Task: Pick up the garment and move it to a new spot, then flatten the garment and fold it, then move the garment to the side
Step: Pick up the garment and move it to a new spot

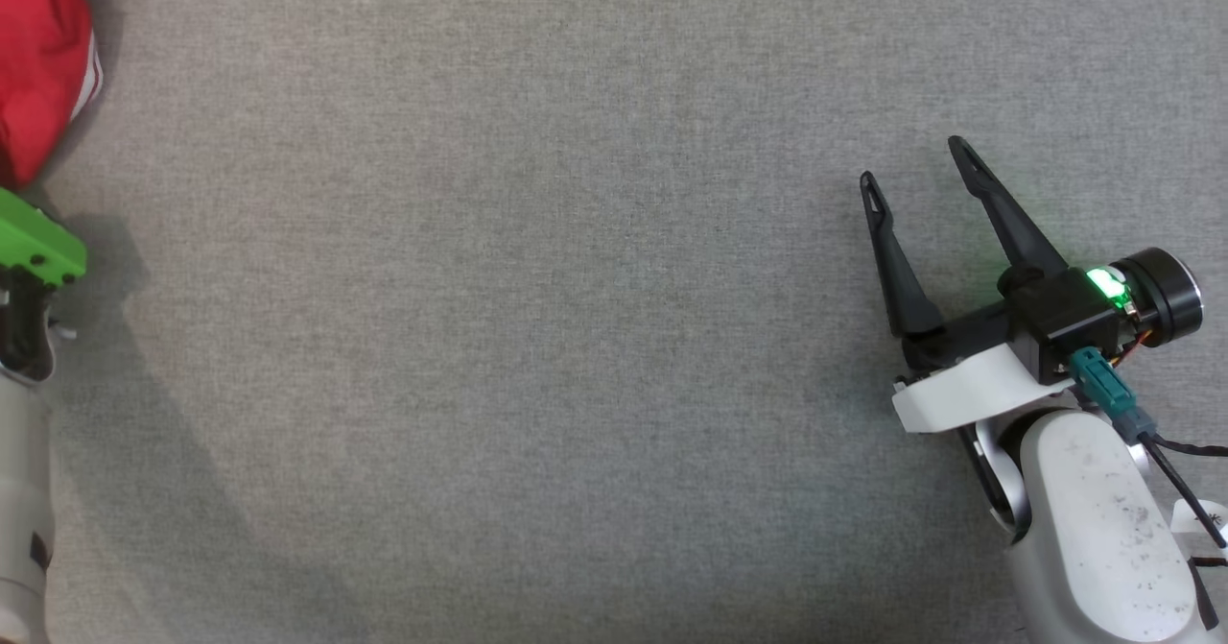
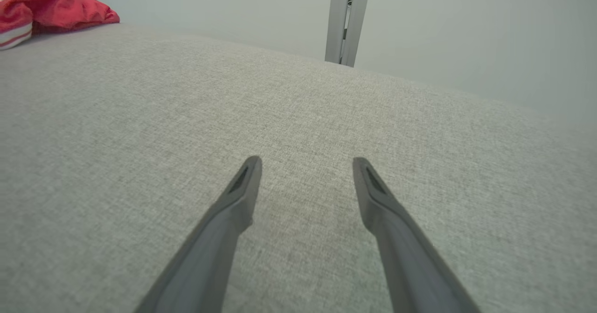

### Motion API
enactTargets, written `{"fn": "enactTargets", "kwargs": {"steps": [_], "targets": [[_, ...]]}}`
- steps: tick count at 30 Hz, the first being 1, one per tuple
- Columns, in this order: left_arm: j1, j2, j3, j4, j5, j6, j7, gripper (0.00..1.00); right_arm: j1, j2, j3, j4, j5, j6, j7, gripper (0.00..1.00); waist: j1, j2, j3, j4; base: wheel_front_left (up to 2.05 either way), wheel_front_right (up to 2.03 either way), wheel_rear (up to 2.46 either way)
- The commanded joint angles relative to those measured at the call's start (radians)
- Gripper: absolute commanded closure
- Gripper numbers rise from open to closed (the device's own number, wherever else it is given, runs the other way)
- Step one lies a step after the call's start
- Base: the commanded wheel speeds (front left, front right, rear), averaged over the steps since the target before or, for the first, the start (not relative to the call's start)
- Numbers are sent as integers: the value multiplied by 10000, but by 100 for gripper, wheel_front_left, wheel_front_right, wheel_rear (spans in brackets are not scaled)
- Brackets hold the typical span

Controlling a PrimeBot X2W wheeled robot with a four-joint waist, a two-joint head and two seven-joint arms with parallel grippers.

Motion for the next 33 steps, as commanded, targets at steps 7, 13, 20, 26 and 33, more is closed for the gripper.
{"fn": "enactTargets", "kwargs": {"steps": [7,13,20,26,33], "targets": [[206,751,-597,-336,-16,1,-846,100,-33,-36,33,510,307,-12,-313,0,-1,0,-943,8,0,0,0],[-81,1329,-1461,-1085,387,0,-1257,100,102,-36,99,1113,781,-12,-529,0,-1,0,-1978,-63,0,0,0],[-563,1823,-2492,-2403,897,0,-1277,100,346,-36,179,1733,1454,-12,-656,0,-1,0,-3273,-458,0,0,0],[-1145,1726,-3512,-3844,1317,0,-830,100,664,-34,73,1727,1994,-12,-668,0,-1,0,-4079,-933,0,0,0],[-1879,951,-4424,-5735,1670,14,-368,100,1039,-34,-35,1703,2456,-12,-670,0,-1,0,-4570,-1483,0,0,0]]}}
